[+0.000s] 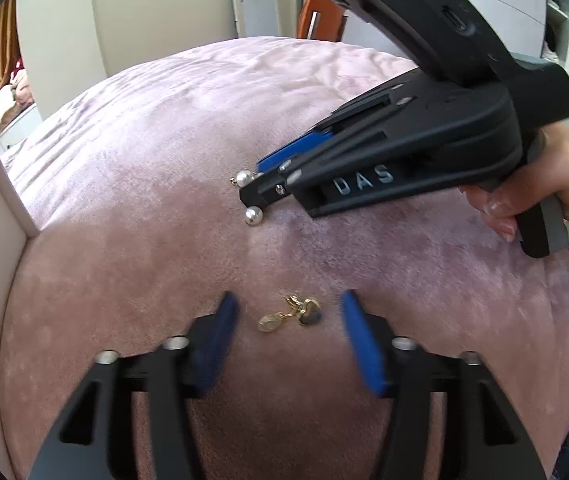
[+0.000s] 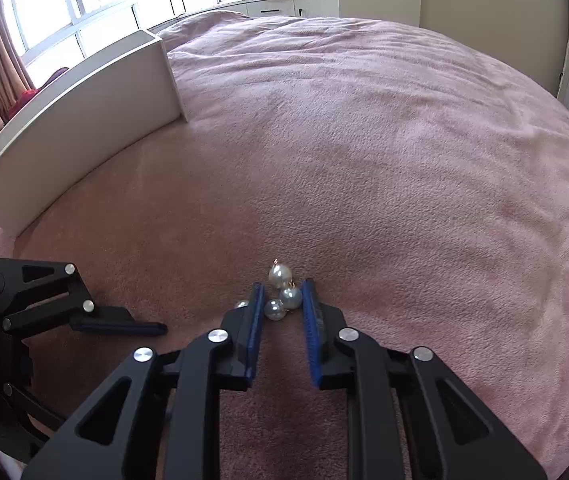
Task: Organize jewelry
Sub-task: 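Grasp the gold heart earring with the left gripper while the right holds the pearl earring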
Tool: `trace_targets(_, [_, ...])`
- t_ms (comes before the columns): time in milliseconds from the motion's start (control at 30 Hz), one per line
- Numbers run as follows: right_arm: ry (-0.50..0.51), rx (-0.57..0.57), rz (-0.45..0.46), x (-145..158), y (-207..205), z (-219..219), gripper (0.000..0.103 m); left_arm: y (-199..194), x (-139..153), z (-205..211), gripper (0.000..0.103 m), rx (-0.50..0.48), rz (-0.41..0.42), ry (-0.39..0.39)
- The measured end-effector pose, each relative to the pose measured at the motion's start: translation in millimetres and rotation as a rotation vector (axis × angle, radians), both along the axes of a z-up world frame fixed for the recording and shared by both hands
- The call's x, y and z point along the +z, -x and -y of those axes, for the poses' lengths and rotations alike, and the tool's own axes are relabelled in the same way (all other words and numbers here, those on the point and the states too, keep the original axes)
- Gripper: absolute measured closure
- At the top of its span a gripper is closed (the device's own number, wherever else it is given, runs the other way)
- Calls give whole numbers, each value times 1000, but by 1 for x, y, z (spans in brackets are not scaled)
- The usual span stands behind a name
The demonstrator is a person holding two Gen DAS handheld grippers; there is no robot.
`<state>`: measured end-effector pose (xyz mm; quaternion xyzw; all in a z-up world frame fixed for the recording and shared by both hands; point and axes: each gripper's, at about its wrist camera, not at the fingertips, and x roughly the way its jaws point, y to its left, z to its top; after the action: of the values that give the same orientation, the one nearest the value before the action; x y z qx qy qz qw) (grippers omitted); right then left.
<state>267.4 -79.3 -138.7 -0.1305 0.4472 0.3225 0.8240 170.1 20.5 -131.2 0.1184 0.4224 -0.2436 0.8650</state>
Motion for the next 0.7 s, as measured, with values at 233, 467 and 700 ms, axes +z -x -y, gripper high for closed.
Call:
trace_targets(233, [-6, -8, -10, 1, 3, 0, 85, 6, 1, -9, 90, -9, 15, 6])
trace_targets(467, [7, -1, 0, 9, 4, -4, 86, 20, 7, -16, 91, 1, 20, 42])
trace_targets(700, [3, 5, 23, 33, 6, -10, 91, 22, 29, -47, 91, 62, 37, 102])
